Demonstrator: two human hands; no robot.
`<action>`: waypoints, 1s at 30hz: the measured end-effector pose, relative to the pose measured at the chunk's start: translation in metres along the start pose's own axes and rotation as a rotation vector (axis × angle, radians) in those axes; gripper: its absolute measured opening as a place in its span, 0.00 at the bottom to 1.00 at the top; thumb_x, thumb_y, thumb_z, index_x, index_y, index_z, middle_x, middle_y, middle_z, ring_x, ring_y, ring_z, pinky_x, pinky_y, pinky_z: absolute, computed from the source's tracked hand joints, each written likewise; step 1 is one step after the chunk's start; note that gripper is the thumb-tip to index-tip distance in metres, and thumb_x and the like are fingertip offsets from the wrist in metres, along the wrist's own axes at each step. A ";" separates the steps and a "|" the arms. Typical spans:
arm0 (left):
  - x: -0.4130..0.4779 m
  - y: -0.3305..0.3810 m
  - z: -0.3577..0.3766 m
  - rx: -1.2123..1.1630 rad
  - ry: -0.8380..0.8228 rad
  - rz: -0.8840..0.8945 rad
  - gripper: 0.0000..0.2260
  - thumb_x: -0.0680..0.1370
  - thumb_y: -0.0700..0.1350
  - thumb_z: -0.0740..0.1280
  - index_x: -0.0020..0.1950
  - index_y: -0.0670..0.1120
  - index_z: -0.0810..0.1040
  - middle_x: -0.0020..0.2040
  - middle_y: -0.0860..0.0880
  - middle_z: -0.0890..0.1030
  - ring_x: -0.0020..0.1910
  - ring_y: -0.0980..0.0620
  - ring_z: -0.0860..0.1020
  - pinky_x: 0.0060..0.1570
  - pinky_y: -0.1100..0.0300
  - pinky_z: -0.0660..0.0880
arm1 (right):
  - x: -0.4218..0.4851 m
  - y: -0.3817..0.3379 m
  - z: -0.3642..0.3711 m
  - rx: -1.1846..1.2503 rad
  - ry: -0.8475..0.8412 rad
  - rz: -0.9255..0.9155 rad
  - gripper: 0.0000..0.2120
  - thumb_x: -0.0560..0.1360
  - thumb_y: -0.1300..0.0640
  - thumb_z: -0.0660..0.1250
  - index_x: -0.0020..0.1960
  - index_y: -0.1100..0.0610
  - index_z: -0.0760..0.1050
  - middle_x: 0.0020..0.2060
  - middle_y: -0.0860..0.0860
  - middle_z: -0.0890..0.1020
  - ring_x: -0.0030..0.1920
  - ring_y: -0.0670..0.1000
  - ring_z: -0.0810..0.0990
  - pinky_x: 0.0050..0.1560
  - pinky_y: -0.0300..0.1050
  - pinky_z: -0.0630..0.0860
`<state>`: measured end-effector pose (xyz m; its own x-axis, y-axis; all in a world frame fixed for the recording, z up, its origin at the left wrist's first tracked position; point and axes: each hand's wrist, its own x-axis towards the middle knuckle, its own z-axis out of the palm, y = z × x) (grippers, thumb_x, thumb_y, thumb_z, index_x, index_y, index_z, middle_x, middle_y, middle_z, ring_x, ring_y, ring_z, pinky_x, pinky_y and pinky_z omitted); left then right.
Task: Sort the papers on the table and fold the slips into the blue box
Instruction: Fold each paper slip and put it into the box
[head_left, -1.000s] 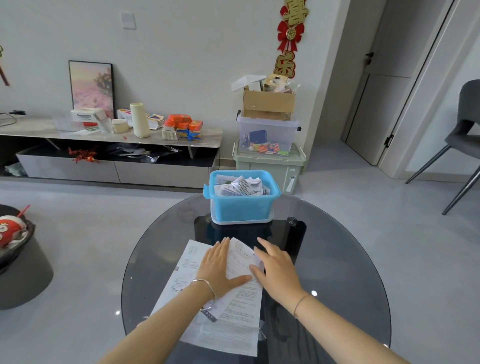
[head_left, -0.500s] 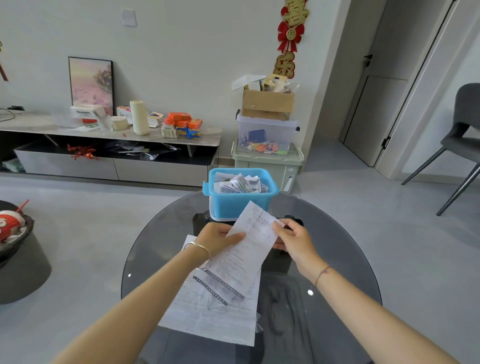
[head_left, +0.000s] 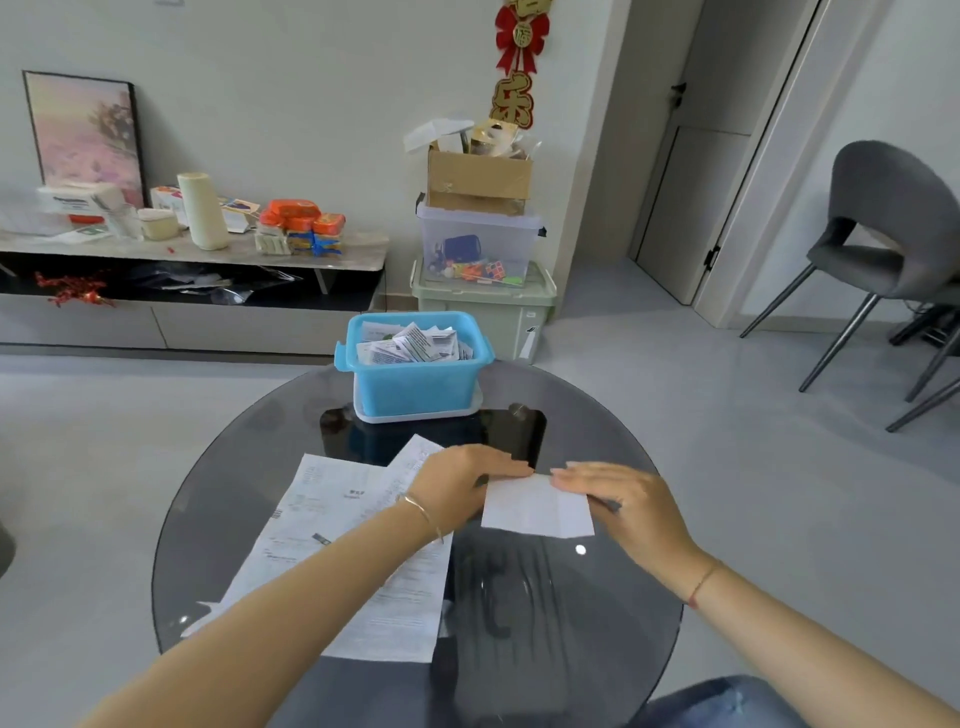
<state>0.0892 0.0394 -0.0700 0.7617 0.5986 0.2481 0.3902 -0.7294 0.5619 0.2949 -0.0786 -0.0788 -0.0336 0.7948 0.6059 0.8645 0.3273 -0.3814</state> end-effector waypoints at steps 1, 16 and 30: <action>-0.006 -0.001 0.009 0.046 -0.066 0.017 0.15 0.79 0.41 0.65 0.64 0.52 0.78 0.64 0.50 0.78 0.64 0.51 0.74 0.66 0.64 0.66 | -0.013 0.005 0.003 0.001 -0.053 0.019 0.13 0.70 0.64 0.72 0.52 0.51 0.84 0.52 0.38 0.82 0.58 0.32 0.75 0.57 0.28 0.71; -0.032 -0.010 0.035 0.241 -0.208 -0.084 0.16 0.78 0.59 0.62 0.39 0.51 0.79 0.44 0.53 0.75 0.49 0.52 0.76 0.49 0.61 0.72 | -0.043 0.017 0.013 0.222 -0.317 0.462 0.09 0.75 0.49 0.68 0.47 0.51 0.85 0.41 0.40 0.84 0.41 0.38 0.79 0.42 0.35 0.75; -0.034 0.013 0.042 0.292 -0.081 -0.083 0.19 0.80 0.52 0.61 0.71 0.52 0.68 0.71 0.54 0.69 0.70 0.55 0.66 0.67 0.66 0.58 | -0.014 0.021 0.038 0.359 -0.150 0.782 0.06 0.69 0.59 0.76 0.37 0.58 0.79 0.32 0.53 0.83 0.31 0.49 0.78 0.36 0.41 0.75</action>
<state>0.0902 -0.0042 -0.1040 0.7551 0.6405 0.1401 0.5763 -0.7503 0.3239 0.2948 -0.0637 -0.1223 0.4160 0.9093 -0.0105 0.4574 -0.2192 -0.8618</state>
